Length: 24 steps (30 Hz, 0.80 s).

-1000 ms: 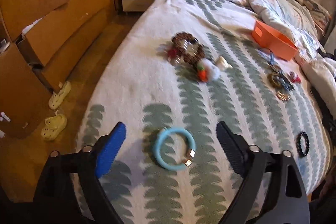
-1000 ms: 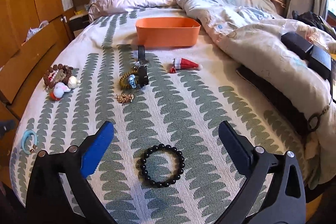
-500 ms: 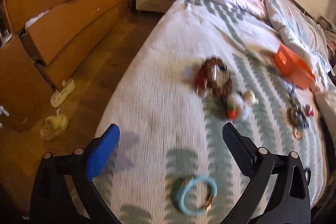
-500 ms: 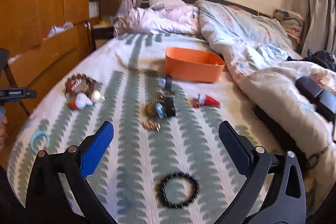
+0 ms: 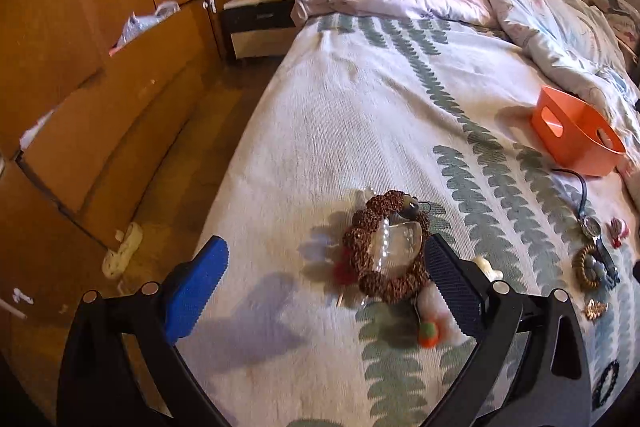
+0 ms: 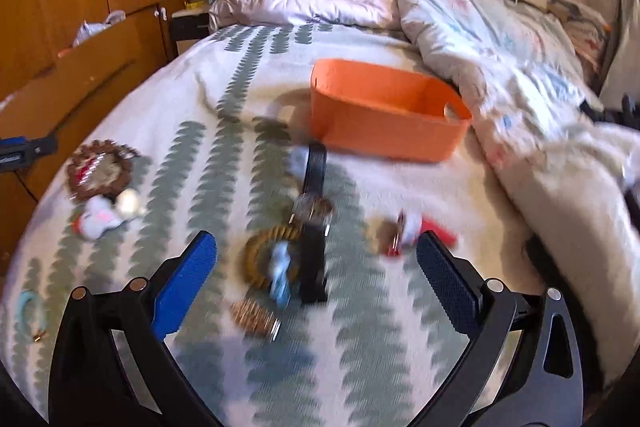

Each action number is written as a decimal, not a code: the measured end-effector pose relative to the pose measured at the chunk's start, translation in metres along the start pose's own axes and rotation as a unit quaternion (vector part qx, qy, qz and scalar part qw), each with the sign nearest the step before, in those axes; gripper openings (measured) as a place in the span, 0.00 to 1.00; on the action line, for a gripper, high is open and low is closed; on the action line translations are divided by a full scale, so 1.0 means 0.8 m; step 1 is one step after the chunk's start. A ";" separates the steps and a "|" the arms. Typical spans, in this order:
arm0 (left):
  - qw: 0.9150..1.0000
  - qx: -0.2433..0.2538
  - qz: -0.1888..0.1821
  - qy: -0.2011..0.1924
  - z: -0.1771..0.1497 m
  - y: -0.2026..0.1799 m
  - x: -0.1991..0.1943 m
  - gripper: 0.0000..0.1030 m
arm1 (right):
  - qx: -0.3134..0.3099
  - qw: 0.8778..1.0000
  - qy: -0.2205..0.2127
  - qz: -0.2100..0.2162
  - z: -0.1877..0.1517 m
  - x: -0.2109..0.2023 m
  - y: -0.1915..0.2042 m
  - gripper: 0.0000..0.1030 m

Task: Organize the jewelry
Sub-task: 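Grasp the brown bead bracelet with left tool while right tool grasps the black wristwatch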

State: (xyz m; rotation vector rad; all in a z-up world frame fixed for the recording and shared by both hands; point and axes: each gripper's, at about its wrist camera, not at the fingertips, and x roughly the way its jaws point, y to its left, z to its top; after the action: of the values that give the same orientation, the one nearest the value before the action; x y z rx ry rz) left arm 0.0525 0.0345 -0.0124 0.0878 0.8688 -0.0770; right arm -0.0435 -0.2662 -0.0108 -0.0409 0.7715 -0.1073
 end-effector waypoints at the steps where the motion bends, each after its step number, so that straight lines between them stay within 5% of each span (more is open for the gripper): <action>1: 1.000 -0.004 -0.005 0.004 0.001 0.001 0.005 0.94 | -0.003 1.000 0.000 0.000 0.005 0.007 0.000 0.96; 9: 1.000 0.027 0.003 0.004 0.001 -0.018 0.032 0.94 | -0.050 0.997 0.050 -0.036 0.018 0.088 0.026 0.91; 19: 0.998 0.054 0.032 0.008 -0.001 -0.029 0.056 0.94 | 0.009 0.995 0.096 -0.039 0.020 0.131 0.006 0.76; 24: 0.998 0.057 0.032 0.008 -0.005 -0.030 0.054 0.91 | 0.016 0.993 0.108 -0.036 0.005 0.142 0.004 0.76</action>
State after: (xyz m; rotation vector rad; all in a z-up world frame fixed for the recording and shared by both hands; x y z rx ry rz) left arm 0.0748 0.0096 -0.0487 0.2225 0.8760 -0.0659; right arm 0.0408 -0.2759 -0.0870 -0.0271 0.9847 -0.1945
